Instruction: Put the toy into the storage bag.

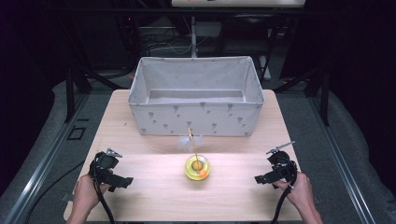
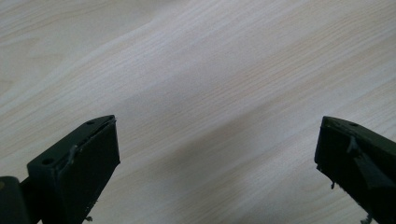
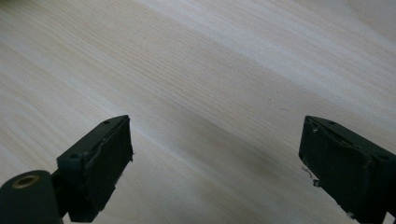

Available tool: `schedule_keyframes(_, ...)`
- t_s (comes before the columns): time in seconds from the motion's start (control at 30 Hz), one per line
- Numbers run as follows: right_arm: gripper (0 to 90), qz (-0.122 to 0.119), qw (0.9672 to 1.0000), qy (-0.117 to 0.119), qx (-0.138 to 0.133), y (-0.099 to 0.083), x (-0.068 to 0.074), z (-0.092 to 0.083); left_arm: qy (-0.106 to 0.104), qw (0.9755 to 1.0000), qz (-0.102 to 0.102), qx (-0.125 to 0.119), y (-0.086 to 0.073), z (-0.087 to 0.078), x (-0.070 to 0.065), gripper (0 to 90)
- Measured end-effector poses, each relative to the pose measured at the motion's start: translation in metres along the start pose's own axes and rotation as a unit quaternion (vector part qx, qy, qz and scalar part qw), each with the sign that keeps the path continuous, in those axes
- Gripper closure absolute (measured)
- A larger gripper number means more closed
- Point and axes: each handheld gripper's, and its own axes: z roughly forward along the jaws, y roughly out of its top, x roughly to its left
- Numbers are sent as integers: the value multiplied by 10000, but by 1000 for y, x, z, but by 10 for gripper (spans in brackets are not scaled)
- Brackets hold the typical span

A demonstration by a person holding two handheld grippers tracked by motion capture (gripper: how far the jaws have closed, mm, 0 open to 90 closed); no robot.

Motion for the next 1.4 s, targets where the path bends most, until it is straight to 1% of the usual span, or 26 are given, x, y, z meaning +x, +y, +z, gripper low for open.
schedule_keyframes(0.07, 89, -3, 10000, -5, -6, 0, 0, 0, 11, 10000, -8, 22, 0, 1, -1, 3)
schedule_keyframes(0.2, 89, 16, 10000, 11, 26, 0, 0, 0, 4, 9999, 70, 102, 0, 2, -1, 4)
schedule_keyframes(0.3, 87, 22, 10000, 17, -29, 0, 1, 0, -3, 9998, 107, 140, 0, 2, -2, 3)
schedule_keyframes(0.33, 84, 0, 10000, -9, -3, 1, 1, 0, 2, 9998, 109, 149, 0, 2, -2, 4)
schedule_keyframes(0.4, 80, -7, 10000, -49, 20, 2, 4, 0, 2, 9998, 116, 162, -1, 2, -1, 4)
schedule_keyframes(0.43, 78, -89, 9999, -77, 33, 3, 4, -1, -2, 9998, 123, 159, -1, 2, -1, 3)
schedule_keyframes(0.47, 76, -46, 10000, -54, 23, 3, 7, -1, 0, 9998, 122, 161, -1, 2, -1, 4)
schedule_keyframes(0.5, 71, -78, 9999, -91, -13, 4, 8, -2, -2, 9998, 120, 159, 0, 2, -2, 3)
schedule_keyframes(0.57, 67, -105, 9999, -38, -41, 5, 11, -3, -20, 9998, 130, 156, 0, 2, -2, 3)
schedule_keyframes(0.6, 64, -117, 9999, -114, -22, 5, 12, -4, -19, 9998, 144, 153, 0, 2, -3, 3)
schedule_keyframes(0.67, 58, -180, 9998, -96, 40, 6, 16, -6, -24, 9998, 154, 155, 1, 2, -4, 3)
schedule_keyframes(0.7, 55, -194, 9998, -88, -14, 6, 18, -7, -24, 9997, 176, 156, 1, 2, -5, 3)
schedule_keyframes(0.77, 53, -220, 9997, -71, -33, 7, 21, -8, -32, 9997, 192, 168, 1, 2, -5, 3)
schedule_keyframes(0.8, 46, -266, 9996, -6, -76, 9, 27, -10, -25, 9997, 191, 149, 0, 2, -6, 3)
schedule_keyframes(0.83, 45, -357, 9993, -17, -56, 11, 29, -10, -25, 9997, 178, 141, -1, 2, -6, 3)
schedule_keyframes(0.9, 33, -439, 9990, 48, 56, 14, 35, -12, -22, 9997, 179, 163, -2, 2, -5, 3)
schedule_keyframes(0.93, 32, -400, 9991, 98, 36, 15, 39, -12, -26, 9997, 156, 168, -2, 2, -5, 3)
schedule_keyframes(0.97, 31, -494, 9987, 59, 78, 17, 41, -13, -29, 9998, 152, 160, -2, 2, -4, 3)
schedule_keyframes(1.0, 30, -485, 9987, 166, 70, 19, 44, -14, -37, 9998, 134, 162, -2, 2, -4, 3)
schedule_keyframes(1.03, 25, -591, 9981, 117, 145, 20, 47, -16, -34, 9998, 144, 165, -2, 2, -3, 3)
schedule_keyframes(1.07, 23, -605, 9981, 116, 99, 21, 50, -17, -41, 9997, 150, 183, -2, 3, -4, 3)
schedule_keyframes(1.13, 19, -658, 9975, 255, 68, 23, 56, -20, -50, 9997, 162, 193, -2, 3, -5, 3)
schedule_keyframes(1.17, 18, -712, 9971, 236, 135, 25, 59, -22, -55, 9996, 197, 216, -2, 3, -6, 3)
schedule_keyframes(1.27, 9, -786, 9963, 342, 71, 28, 69, -26, -67, 9995, 210, 236, -2, 4, -7, 3)
schedule_keyframes(1.33, 6, -960, 9947, 332, 148, 33, 74, -30, -71, 9995, 200, 242, -2, 4, -7, 3)
schedule_keyframes(1.4, 5, -1049, 9934, 444, 125, 40, 81, -34, -78, 9995, 199, 242, -2, 4, -6, 3)
